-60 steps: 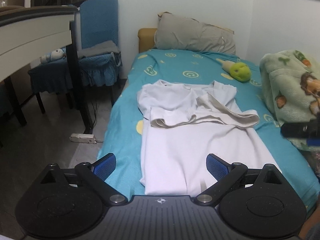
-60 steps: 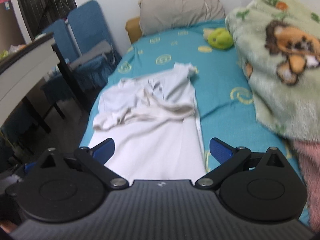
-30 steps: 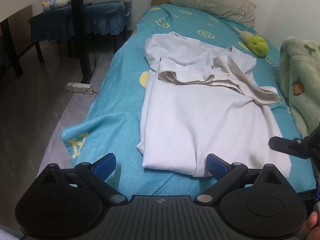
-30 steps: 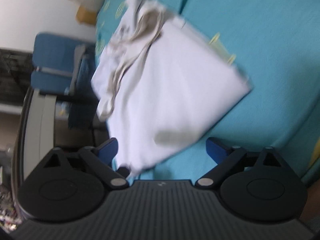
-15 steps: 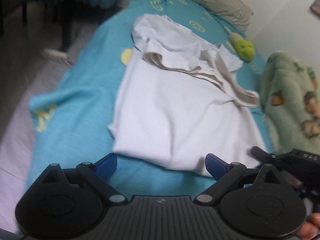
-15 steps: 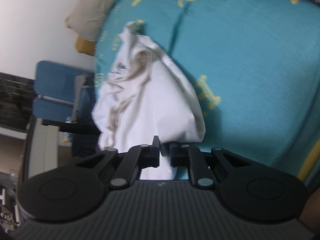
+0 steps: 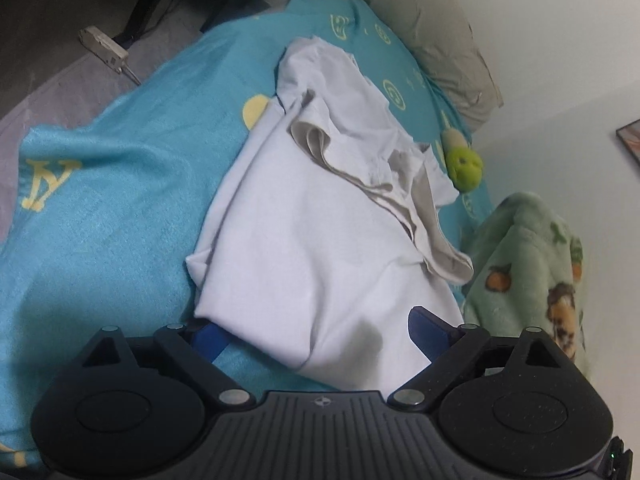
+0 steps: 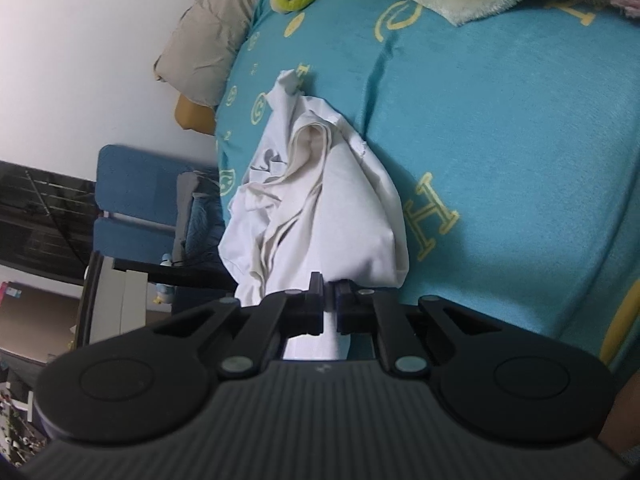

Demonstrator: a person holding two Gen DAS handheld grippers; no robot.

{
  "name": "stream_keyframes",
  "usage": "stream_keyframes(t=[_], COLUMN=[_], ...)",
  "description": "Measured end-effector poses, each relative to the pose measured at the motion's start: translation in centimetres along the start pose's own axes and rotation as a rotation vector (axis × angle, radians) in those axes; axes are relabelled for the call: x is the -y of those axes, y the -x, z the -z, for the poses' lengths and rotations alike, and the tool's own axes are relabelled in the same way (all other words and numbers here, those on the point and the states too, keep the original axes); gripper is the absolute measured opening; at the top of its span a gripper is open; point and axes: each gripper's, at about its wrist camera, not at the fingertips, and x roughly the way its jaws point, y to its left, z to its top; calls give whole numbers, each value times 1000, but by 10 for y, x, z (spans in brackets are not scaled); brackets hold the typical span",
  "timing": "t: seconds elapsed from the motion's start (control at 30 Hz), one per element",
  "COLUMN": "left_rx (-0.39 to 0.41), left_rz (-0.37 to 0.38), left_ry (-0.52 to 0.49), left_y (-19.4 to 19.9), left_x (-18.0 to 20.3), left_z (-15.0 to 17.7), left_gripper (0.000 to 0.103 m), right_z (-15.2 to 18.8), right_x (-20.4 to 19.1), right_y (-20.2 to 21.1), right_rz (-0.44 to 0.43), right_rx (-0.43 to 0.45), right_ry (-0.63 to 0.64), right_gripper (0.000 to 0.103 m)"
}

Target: Fold clothes

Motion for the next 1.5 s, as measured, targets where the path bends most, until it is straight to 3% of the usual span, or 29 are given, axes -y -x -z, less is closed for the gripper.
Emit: stream_keyframes(t=[0.33, 0.43, 0.57, 0.67, 0.97, 1.27, 1.5], left_rx=[147, 127, 22, 36, 120, 268, 314], left_rz=[68, 50, -10, 24, 50, 92, 74], left_ry=[-96, -73, 55, 125, 195, 66, -17], left_y=[21, 17, 0, 2, 13, 45, 80], left_x=[16, 11, -17, -27, -36, -4, 46], left_z=[3, 2, -1, -4, -6, -10, -18], left_gripper=[93, 92, 76, 71, 14, 8, 7], right_z=[0, 0, 2, 5, 9, 4, -7], right_x=[4, 4, -7, -13, -27, -35, -63], right_y=[0, 0, 2, 2, 6, 18, 44], right_rz=[27, 26, 35, 69, 103, 44, -28], right_rx=[3, 3, 21, 29, 68, 101, 123], right_ry=[-6, -3, 77, 135, 262, 270, 301], right_gripper=[8, 8, 8, 8, 8, 7, 7])
